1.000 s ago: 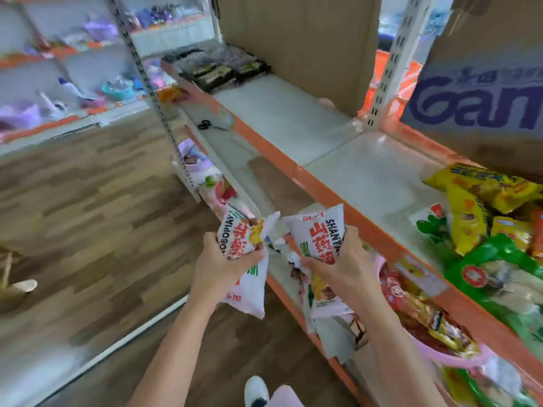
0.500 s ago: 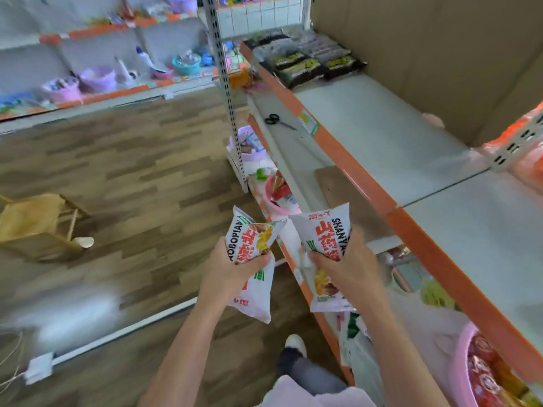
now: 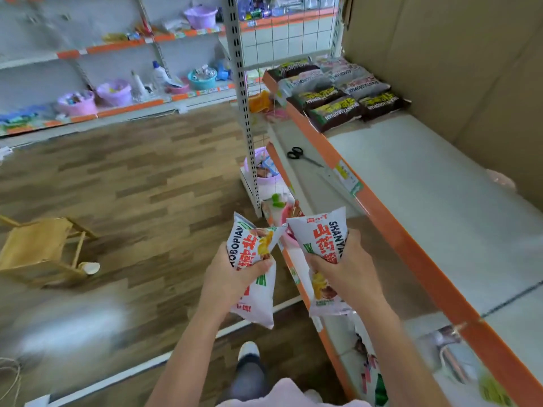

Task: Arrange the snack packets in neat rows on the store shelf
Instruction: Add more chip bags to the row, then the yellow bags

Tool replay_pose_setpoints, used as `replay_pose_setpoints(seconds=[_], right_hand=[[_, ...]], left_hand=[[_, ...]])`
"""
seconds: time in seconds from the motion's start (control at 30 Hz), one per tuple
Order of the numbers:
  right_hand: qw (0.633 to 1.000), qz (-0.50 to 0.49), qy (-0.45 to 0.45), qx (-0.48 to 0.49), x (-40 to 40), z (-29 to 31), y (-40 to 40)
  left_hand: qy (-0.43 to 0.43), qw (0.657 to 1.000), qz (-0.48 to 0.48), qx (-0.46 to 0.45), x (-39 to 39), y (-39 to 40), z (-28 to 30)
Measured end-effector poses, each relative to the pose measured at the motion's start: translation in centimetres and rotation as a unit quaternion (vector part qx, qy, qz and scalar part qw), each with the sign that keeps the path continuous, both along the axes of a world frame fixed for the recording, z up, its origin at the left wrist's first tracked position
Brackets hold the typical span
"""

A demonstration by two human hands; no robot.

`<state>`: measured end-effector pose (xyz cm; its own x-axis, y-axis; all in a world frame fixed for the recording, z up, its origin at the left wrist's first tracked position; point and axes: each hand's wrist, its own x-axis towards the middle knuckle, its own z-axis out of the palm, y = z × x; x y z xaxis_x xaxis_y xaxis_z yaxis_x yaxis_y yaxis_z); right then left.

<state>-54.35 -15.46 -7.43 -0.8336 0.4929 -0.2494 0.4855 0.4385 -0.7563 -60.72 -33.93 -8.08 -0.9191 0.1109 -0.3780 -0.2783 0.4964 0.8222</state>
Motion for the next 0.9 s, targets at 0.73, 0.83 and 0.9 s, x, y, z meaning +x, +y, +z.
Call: replay_pose_setpoints(seconds=[0.73, 0.83, 0.9], right_hand=[[0.989, -0.148, 0.011, 0.014, -20.6, -1.3, 3.7], [0.988, -0.151, 0.022, 0.02, -23.1, -0.6, 6.1], [0.985, -0.168, 0.023, 0.021, -23.9, -0.2, 7.9]], left_hand=[[-0.003, 0.987, -0.152, 0.049, -24.4, 6.0, -0.6], [-0.008, 0.985, -0.156, 0.068, -27.6, 8.8, 0.0], [-0.03, 0.983, -0.155, 0.09, -29.4, 11.1, 0.5]])
